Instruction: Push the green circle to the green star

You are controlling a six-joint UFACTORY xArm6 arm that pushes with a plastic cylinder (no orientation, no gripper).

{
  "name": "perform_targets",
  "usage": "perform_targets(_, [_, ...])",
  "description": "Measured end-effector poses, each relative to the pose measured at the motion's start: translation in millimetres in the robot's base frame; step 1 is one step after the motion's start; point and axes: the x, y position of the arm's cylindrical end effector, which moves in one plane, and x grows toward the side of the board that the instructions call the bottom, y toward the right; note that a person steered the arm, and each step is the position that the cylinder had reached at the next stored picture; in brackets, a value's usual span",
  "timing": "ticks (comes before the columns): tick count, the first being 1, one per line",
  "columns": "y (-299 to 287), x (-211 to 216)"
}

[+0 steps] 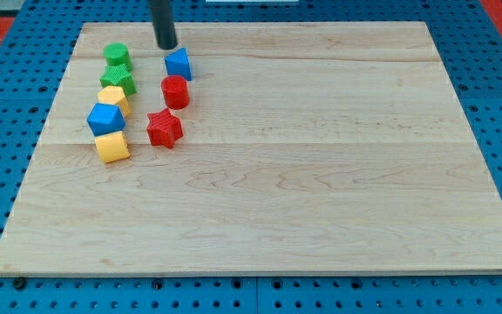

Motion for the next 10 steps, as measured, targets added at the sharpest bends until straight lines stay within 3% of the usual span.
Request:
perform_targets(1, [20, -25])
perform_targets(2, [-5, -32])
perform_targets(4, [-96, 46])
perform_targets(6, [-152, 32])
perform_targets(7, [-154, 89])
perform_targets(9, [-114, 88])
perform_targets(10, [-121, 83])
